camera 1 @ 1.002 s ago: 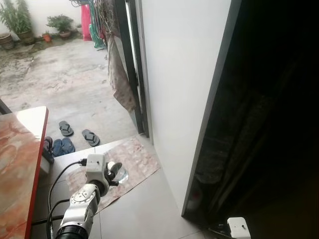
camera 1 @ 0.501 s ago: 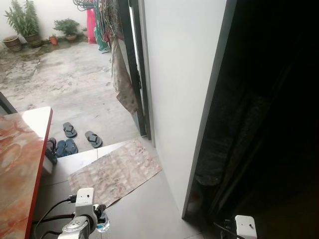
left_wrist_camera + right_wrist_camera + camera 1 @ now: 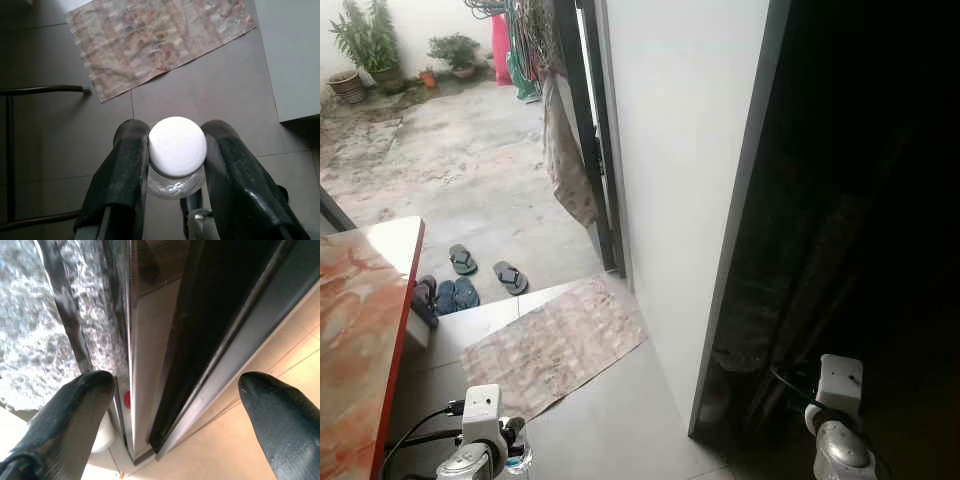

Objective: Restocking fridge

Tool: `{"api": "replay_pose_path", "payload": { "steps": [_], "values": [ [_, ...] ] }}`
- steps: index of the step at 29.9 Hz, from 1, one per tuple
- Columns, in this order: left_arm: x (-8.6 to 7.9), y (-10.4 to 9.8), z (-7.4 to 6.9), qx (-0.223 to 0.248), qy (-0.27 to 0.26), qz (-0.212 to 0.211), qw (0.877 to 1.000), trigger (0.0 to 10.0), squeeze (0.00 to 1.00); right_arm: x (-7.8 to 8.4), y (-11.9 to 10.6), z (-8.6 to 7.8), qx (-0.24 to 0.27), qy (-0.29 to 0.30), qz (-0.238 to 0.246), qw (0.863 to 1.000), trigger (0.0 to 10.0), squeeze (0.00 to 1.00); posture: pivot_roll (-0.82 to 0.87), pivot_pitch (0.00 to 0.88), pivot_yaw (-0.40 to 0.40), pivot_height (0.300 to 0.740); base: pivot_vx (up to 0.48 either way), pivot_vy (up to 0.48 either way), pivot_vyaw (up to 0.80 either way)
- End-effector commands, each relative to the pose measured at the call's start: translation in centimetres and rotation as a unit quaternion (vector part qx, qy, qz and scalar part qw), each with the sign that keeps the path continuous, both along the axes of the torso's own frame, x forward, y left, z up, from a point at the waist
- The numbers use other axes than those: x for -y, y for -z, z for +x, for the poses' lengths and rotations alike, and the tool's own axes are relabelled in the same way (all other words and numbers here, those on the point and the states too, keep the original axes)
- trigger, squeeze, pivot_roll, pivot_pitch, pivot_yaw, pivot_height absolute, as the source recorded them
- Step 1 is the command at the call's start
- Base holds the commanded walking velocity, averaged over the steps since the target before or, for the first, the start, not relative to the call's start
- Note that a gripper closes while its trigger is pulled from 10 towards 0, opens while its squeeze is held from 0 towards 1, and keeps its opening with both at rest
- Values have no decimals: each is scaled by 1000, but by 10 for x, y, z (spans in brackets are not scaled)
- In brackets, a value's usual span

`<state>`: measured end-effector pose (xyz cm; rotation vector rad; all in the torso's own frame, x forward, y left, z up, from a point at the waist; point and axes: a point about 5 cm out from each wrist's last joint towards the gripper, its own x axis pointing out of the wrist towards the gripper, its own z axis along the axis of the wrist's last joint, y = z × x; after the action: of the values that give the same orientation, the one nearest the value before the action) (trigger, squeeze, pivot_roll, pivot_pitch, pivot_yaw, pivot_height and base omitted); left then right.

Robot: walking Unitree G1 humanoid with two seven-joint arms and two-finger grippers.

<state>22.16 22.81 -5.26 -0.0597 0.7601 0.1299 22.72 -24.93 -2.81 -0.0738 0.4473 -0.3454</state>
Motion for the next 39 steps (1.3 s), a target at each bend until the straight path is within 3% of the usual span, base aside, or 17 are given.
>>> {"api": "replay_pose_path", "payload": {
  "steps": [1, 3, 5, 8, 15, 16, 17, 18, 22, 29, 30, 31, 39],
  "values": [
    [-1, 4, -7, -4, -8, -1, 1000, 10000, 0, -2, 2, -11, 15, -10, -10, 1000, 10000, 0, -64, 0, 43, 740, 0, 0, 0],
    [-1, 4, -8, -5, -7, -1, 1000, 10000, 0, -3, 4, -16, 15, -22, -23, 999, 10000, 0, -66, 0, 41, 740, 0, 0, 0],
    [-1, 5, -9, -5, -8, -2, 1000, 10000, 0, -4, 6, -25, 38, 6, 14, 999, 10000, 0, -69, 0, 34, 740, 0, 0, 0],
    [1, 6, -9, -5, -7, -2, 1000, 10000, 0, -10, 6, -30, 52, -21, 14, 998, 10000, 0, -77, 0, 36, 740, 0, 0, 0],
    [5, 7, -11, -7, 1, -3, 1000, 10000, 0, -19, -13, -23, 116, -70, 7, 991, 10000, 0, -93, 2, 31, 740, 0, 0, 0],
    [6, 8, -11, -8, 3, -2, 1000, 10000, 0, -19, -16, -22, 122, -72, 6, 990, 10000, 314, -91, 4, 31, 740, 0, 0, 0],
    [6, 8, -11, -8, 3, -2, 1000, 10000, 0, -19, -16, -22, 122, -72, 6, 990, 10000, 314, -91, 4, 31, 740, 0, 0, 0],
    [7, 8, -11, -9, 9, 1, 1000, 10000, 0, -20, -24, -17, 142, -80, 5, 987, 10000, 1000, -94, 11, 27, 740, 0, 0, 0],
    [10, 8, -10, -8, 15, 3, 1000, 10000, 0, -24, -34, -11, 163, -93, -2, 982, 10000, 1000, -92, 15, 26, 740, 0, 0, 0],
    [12, 11, -14, -13, 22, 2, 1000, 10000, 0, -15, -50, 2, 178, -79, -28, 980, 10000, 1000, -96, 23, 28, 740, 0, 0, 0],
    [12, 11, -14, -14, 20, 2, 1000, 10000, 0, -14, -53, 4, 180, -80, -34, 980, 10000, 549, -96, 23, 28, 740, 0, 0, 0],
    [12, 11, -15, -14, 18, 1, 1000, 10000, 0, -13, -56, 7, 179, -78, -41, 980, 10000, 0, -92, 27, 27, 740, 0, 0, 0],
    [12, 13, -18, -17, 19, 0, 1000, 10000, 0, -10, -59, 14, 174, -70, -46, 981, 10000, 0, -87, 30, 25, 740, 0, 0, 0]
  ]
}}
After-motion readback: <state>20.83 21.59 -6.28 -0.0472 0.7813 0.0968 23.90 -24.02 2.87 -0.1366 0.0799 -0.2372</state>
